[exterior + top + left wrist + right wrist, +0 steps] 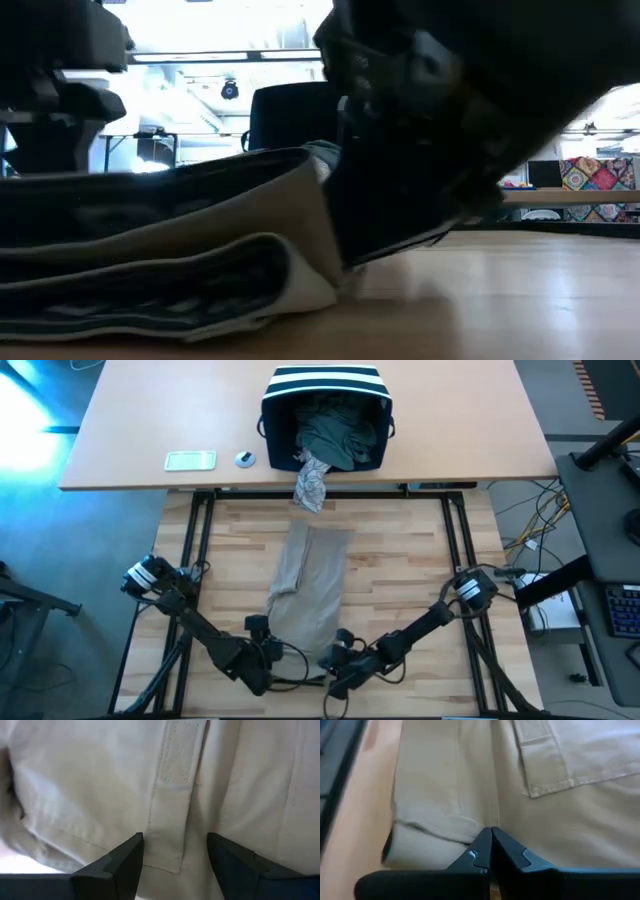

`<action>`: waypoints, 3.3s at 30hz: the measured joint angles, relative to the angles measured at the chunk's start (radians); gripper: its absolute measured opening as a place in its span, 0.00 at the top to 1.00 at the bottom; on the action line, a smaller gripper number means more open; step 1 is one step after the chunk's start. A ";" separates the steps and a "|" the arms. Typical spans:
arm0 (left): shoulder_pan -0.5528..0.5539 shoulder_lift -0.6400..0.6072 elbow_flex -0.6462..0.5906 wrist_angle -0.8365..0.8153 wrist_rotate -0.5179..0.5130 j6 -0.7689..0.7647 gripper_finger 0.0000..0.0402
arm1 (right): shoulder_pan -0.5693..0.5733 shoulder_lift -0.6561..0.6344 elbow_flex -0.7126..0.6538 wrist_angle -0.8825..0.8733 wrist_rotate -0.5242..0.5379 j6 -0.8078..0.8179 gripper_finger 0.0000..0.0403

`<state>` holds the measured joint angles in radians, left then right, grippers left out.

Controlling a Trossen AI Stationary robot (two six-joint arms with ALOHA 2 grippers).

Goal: Fold Laundry from Bin
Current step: Fold the brown shorts from the blue laundry basket

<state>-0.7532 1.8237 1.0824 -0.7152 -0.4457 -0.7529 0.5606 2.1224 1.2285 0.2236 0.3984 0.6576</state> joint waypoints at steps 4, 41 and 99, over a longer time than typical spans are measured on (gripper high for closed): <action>-0.017 -0.062 0.000 -0.077 0.002 0.004 0.49 | -0.001 0.056 0.002 0.004 -0.022 0.049 0.98; -0.317 0.216 0.059 -0.028 -0.615 0.769 0.36 | -0.010 -0.002 -0.005 -0.050 -0.040 0.093 0.98; -0.210 0.210 0.134 0.042 -0.312 0.596 0.27 | -0.093 0.202 0.546 -0.291 -0.143 -0.354 0.79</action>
<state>-0.9633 2.0338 1.2163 -0.6731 -0.7573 -0.1566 0.4677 2.3248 1.7745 -0.0673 0.2554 0.3032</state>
